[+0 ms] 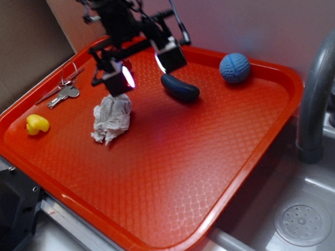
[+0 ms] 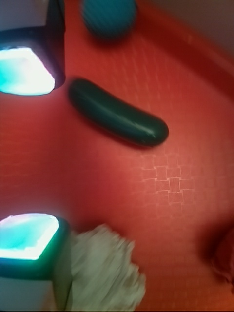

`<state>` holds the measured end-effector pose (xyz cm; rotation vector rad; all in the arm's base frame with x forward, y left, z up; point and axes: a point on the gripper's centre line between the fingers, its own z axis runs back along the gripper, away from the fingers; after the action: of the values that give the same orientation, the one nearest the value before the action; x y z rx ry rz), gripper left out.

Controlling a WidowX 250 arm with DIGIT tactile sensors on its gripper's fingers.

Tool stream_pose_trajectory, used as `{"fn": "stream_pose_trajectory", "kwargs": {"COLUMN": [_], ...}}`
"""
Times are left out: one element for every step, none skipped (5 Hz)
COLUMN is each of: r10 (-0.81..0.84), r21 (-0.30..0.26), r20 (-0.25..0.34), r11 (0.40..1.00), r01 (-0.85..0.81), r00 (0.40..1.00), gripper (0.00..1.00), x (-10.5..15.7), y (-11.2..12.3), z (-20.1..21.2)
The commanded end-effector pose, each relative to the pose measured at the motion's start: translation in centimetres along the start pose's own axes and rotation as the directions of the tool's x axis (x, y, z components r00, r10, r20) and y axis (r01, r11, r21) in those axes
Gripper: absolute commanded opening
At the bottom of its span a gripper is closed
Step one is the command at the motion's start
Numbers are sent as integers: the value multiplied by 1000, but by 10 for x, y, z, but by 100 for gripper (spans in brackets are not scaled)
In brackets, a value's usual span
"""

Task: Grab the plastic pickle.

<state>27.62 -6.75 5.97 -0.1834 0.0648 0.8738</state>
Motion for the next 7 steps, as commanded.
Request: {"fn": "stream_pose_trajectory", "kwargs": {"r10": [76, 76, 76, 76, 246, 322, 314], "r21": [-62, -62, -62, -62, -129, -24, -19], "r20": [82, 82, 82, 82, 35, 64, 115], "r11": [996, 996, 996, 996, 962, 947, 949], "r01": [-71, -71, -71, -71, -239, -321, -314], "r00": [994, 994, 994, 994, 969, 944, 942], "gripper": [100, 100, 100, 100, 100, 100, 0], "x": [26, 26, 26, 26, 27, 24, 12], "y": [-16, -16, -16, -16, -22, -34, -33], "z": [9, 9, 9, 9, -29, -55, -50]}}
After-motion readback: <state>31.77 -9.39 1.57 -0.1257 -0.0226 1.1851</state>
